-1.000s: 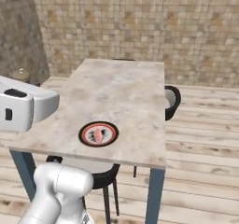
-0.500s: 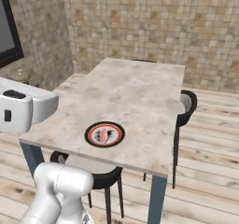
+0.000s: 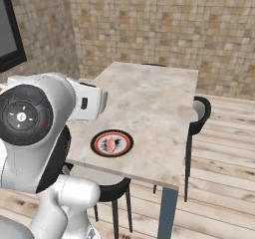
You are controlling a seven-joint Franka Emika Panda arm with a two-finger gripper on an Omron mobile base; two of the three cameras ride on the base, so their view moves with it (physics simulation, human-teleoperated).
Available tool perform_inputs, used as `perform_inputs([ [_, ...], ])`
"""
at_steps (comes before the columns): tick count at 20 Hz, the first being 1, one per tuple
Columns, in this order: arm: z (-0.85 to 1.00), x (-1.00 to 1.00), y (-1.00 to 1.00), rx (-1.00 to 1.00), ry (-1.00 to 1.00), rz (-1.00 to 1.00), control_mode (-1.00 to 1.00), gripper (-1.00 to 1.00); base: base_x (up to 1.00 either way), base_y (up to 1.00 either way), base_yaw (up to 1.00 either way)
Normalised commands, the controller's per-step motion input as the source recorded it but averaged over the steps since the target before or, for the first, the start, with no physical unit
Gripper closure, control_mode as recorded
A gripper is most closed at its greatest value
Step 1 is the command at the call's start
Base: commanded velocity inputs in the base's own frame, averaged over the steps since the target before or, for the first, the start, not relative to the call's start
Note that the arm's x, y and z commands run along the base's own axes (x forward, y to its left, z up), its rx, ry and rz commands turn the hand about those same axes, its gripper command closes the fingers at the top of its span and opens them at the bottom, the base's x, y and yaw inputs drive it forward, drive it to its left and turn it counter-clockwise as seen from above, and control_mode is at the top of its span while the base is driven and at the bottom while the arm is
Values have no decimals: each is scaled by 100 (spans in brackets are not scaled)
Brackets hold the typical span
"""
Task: Retrieve the shaker from the cabinet and place it next the steak on a plate on the dining table.
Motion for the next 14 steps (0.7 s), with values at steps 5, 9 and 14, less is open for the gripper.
perform_inputs([
  [5,-53,33,-20,0,0,40,-100,100,0,0,0],
  [9,-61,39,-10,-3,-1,44,-100,100,0,0,0],
  [14,-48,38,-19,-1,-8,42,-100,100,0,0,0],
])
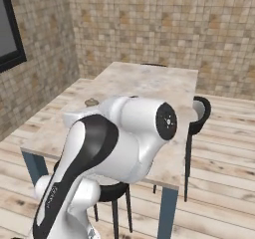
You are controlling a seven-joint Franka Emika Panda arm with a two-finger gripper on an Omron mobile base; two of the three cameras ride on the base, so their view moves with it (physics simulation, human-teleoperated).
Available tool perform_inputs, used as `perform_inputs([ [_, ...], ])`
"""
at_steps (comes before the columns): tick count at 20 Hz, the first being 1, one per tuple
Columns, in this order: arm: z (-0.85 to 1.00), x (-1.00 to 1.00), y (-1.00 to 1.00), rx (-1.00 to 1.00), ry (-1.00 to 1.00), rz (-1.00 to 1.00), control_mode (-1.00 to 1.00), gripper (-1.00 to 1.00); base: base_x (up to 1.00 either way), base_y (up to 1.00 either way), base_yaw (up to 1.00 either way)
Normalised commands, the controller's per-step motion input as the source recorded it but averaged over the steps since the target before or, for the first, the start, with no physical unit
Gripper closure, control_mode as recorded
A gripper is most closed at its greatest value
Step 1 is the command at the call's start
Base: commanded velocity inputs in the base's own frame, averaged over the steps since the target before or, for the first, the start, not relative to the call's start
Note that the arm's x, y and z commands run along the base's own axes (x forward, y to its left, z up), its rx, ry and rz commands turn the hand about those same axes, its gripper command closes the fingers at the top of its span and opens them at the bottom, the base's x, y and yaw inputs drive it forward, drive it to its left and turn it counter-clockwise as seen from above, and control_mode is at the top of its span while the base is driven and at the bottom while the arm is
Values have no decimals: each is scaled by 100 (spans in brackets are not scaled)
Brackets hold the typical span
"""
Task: Retrieve the shaker from the cabinet and place it next the steak on a plate on the dining table.
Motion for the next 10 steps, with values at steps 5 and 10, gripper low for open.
perform_inputs([
  [5,-34,39,-12,-3,-5,34,-100,100,0,0,0],
  [10,-29,36,-4,-1,-3,24,-100,100,0,0,0],
])
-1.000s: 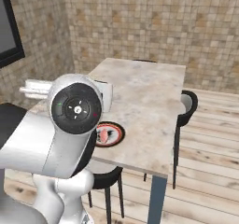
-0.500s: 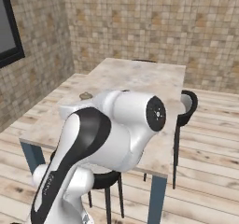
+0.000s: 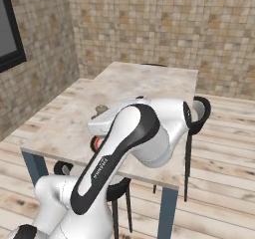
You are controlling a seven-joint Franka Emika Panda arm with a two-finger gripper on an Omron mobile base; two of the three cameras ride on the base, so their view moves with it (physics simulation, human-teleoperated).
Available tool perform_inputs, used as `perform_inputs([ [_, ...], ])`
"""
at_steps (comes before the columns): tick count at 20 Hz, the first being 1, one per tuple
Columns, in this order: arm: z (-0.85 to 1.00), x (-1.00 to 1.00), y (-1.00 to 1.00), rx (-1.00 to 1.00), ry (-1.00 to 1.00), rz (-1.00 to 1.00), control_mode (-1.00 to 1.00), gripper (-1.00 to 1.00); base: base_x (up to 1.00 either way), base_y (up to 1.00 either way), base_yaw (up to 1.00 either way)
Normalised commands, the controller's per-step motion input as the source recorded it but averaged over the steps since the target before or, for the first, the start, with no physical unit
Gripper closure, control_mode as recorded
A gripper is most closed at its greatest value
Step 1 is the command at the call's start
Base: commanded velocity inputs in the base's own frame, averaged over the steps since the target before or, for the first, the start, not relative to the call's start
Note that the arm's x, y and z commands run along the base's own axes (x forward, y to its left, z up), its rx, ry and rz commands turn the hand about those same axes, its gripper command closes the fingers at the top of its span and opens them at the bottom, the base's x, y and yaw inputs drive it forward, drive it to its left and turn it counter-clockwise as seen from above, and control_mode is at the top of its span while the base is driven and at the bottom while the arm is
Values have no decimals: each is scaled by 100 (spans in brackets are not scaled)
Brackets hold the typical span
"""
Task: Retrieve the shaker from the cabinet and place it next the steak on a plate on the dining table.
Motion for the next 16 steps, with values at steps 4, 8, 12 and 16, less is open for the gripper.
perform_inputs([
  [4,-26,35,-1,0,0,15,-100,100,0,0,0],
  [8,-31,31,0,0,-1,12,-100,100,0,0,0],
  [12,-29,29,-3,-1,-3,9,-100,100,0,0,0],
  [16,-29,24,-5,-3,-3,1,-100,100,0,0,0],
])
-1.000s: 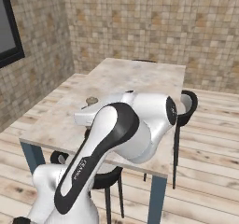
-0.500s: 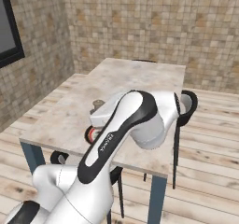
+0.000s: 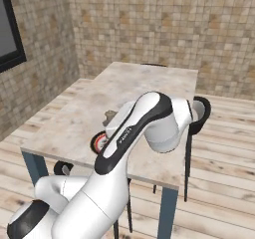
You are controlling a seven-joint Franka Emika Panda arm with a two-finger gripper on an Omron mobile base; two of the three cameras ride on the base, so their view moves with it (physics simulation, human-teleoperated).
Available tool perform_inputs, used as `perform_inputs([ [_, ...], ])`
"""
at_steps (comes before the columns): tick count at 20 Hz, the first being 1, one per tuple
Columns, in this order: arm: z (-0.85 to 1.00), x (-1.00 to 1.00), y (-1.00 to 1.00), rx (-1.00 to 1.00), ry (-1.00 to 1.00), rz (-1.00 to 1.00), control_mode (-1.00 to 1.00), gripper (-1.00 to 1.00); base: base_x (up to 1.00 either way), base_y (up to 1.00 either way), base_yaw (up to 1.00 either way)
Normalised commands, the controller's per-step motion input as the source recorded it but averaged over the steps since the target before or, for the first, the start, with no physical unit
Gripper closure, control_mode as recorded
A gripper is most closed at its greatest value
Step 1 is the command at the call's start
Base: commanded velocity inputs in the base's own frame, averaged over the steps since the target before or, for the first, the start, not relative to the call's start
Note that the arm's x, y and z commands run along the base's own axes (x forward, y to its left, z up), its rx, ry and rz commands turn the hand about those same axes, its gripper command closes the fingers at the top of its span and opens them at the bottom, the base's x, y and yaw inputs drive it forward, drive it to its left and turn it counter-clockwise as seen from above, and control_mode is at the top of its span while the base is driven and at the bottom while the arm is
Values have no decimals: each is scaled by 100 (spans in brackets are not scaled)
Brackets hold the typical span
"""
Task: Retrieve the shaker from the cabinet and place it next the steak on a plate on the dining table.
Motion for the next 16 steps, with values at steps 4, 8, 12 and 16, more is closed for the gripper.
perform_inputs([
  [4,-31,8,-1,-5,-13,0,-100,100,0,0,0],
  [8,-33,7,-6,-2,-8,0,-100,100,0,0,0],
  [12,-28,16,-10,0,0,1,-100,100,0,0,0],
  [16,-26,24,-4,0,0,0,-100,100,0,0,0],
])
